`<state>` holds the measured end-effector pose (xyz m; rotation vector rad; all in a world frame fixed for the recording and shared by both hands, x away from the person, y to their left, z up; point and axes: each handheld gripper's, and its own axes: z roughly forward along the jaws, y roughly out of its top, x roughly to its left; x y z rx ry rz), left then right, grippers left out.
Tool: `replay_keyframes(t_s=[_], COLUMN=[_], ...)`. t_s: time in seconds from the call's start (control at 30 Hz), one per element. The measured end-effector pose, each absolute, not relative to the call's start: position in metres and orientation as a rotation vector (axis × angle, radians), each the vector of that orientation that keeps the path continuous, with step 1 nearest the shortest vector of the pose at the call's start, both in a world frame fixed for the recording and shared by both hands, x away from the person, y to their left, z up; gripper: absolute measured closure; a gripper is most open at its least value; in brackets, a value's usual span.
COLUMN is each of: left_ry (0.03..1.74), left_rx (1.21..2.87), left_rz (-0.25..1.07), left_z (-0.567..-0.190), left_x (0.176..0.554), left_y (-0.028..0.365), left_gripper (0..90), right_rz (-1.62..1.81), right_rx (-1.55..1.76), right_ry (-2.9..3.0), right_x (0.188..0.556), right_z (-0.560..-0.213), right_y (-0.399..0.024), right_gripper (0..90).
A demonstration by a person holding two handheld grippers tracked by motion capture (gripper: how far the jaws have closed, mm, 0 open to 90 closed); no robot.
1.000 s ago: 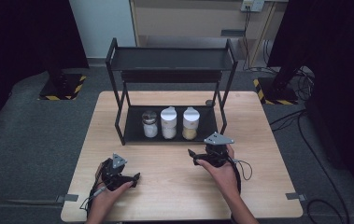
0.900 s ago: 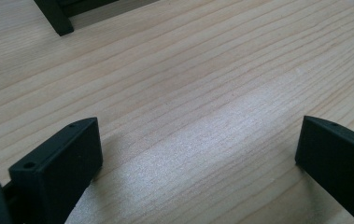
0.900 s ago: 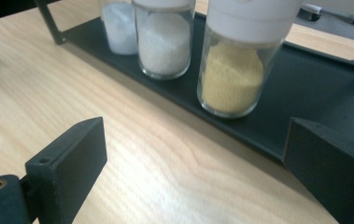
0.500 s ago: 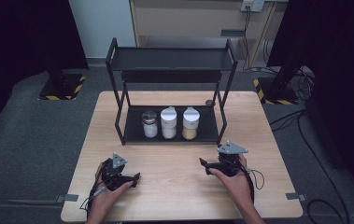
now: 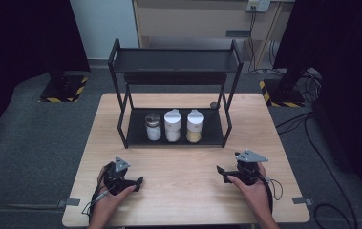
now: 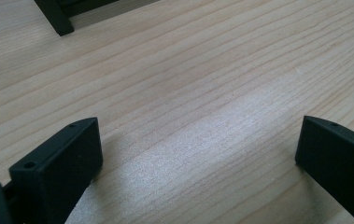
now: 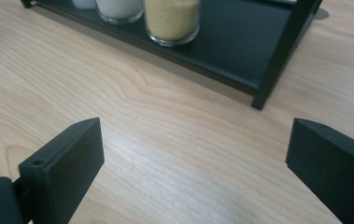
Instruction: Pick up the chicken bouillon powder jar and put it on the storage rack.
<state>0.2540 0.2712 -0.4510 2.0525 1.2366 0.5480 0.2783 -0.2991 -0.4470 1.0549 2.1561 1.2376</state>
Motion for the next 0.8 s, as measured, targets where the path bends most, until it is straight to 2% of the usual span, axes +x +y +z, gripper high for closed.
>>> replay_keyframes(t_s=[0.43, 0.8], left_ry=[1.239, 1.239], left_rx=[2.053, 2.053], left_rz=[0.551, 0.553], left_z=[-0.451, -0.451], left_x=[0.254, 0.253], left_y=[0.271, 0.270], left_gripper=[0.0, 0.0], right_rz=[1.200, 1.172], right_rx=[1.048, 1.036], right_ry=[2.205, 2.286], right_x=[0.278, 0.288], right_z=[-0.454, -0.460], right_y=[-0.322, -0.319], right_gripper=[3.8, 4.5])
